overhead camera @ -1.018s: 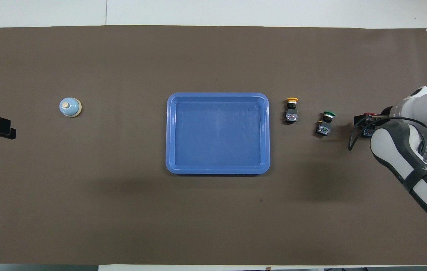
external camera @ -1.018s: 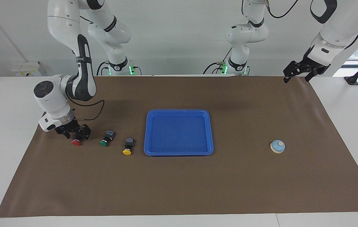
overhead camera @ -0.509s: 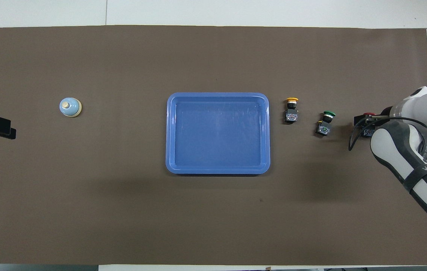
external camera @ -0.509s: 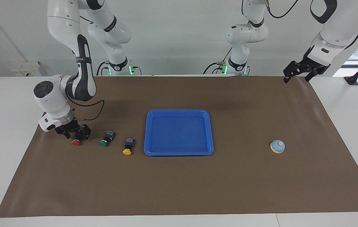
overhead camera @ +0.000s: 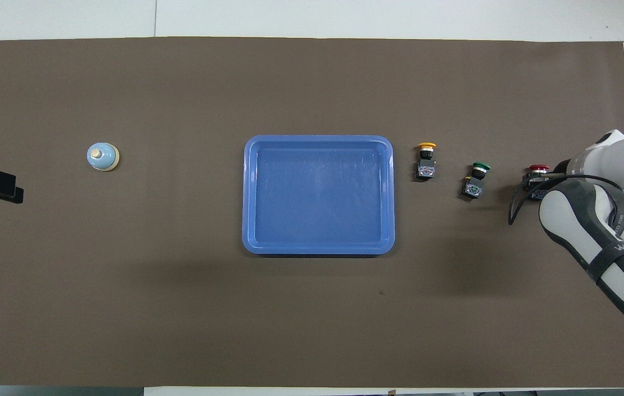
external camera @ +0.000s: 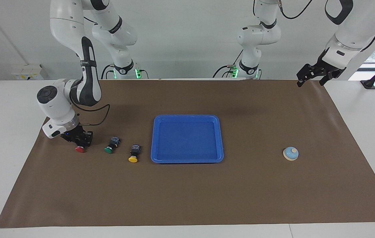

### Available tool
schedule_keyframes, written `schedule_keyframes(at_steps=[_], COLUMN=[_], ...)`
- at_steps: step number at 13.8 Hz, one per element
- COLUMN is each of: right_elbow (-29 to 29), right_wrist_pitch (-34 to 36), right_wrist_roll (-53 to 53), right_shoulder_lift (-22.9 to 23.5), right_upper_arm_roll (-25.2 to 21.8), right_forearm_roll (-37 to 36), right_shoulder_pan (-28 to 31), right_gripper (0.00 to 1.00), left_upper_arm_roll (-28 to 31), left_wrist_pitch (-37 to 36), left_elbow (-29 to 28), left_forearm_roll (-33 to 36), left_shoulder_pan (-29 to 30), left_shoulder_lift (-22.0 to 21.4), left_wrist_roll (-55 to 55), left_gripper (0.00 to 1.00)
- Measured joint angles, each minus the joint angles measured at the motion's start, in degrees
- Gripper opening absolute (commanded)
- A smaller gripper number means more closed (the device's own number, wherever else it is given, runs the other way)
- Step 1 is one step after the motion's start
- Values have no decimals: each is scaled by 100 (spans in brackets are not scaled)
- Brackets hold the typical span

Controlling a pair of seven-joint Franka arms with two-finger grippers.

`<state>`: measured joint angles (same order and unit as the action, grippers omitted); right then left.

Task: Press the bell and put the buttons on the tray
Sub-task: 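Reach the right gripper to the red-capped button and grasp it, then carry the red button with the right gripper into the tray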

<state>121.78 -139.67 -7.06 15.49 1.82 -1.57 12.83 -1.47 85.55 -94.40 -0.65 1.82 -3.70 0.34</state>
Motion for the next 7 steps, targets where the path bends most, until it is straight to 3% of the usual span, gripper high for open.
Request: schedule_keyframes(at_steps=[4, 7], right_elbow=[-147, -955], right_wrist_pitch=[229, 1346], right_wrist_roll=[-11, 38], right_shoulder_lift=[-6, -68], right_upper_arm_roll=[22, 86], right_forearm_roll=[-2, 17], right_shoulder_pan=[-6, -207], right_gripper=[0, 0], left_upper_arm_roll=[0, 0], left_wrist_pitch=[0, 0], left_elbow=[0, 0], left_forearm_roll=[0, 0], left_shoulder_pan=[0, 0], left_shoulder_lift=[0, 0], left_wrist_roll=[0, 0], left_gripper=[100, 100])
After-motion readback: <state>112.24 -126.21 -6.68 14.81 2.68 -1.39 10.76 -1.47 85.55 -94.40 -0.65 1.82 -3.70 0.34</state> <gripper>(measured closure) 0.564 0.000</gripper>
